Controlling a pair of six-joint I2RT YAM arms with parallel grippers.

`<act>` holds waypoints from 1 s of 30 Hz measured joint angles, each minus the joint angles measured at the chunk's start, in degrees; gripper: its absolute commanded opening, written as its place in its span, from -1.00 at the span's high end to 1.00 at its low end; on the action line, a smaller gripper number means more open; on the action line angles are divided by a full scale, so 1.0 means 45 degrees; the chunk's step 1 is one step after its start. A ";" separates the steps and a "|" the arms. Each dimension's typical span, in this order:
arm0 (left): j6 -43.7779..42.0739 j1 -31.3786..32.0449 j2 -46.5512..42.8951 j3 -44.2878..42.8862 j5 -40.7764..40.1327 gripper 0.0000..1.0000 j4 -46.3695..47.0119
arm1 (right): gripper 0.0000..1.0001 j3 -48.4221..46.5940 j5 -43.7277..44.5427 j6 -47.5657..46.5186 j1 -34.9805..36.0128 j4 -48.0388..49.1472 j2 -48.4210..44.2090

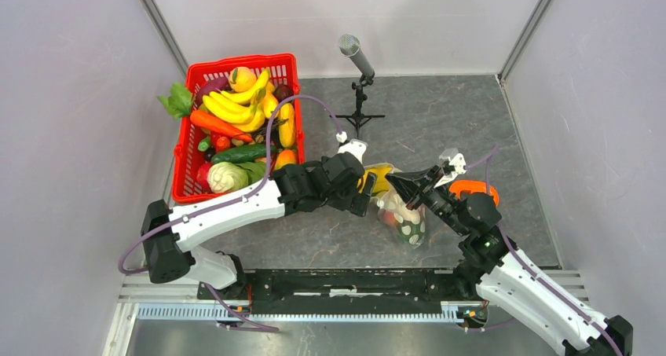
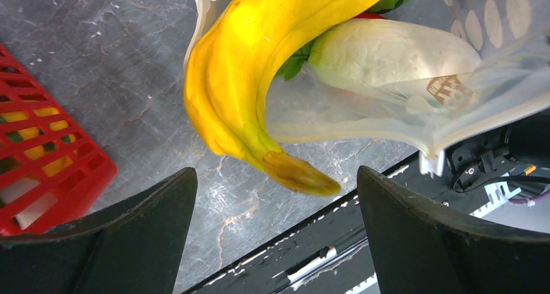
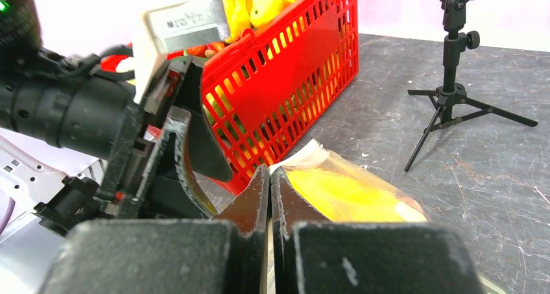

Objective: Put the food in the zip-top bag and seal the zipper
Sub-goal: Place the fake fruit in the zipper food storage bag.

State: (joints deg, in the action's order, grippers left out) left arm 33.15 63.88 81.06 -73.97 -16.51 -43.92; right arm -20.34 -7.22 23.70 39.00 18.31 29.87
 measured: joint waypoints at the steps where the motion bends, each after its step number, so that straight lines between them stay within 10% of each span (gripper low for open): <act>1: 0.0068 0.0000 -0.0005 0.0189 0.0005 -0.96 0.0253 | 0.96 0.0000 0.0000 0.0000 0.0000 -0.0005 -0.0015; 30: 0.0986 0.0000 0.0243 0.1107 -0.0602 0.27 0.1409 | 0.96 0.0000 0.0301 0.0078 0.0000 0.0019 0.0029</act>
State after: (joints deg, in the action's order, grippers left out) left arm 37.58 63.88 82.15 -68.99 -19.22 -37.58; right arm -20.34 -5.87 24.05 39.00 18.39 30.00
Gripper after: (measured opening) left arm 0.464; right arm 0.022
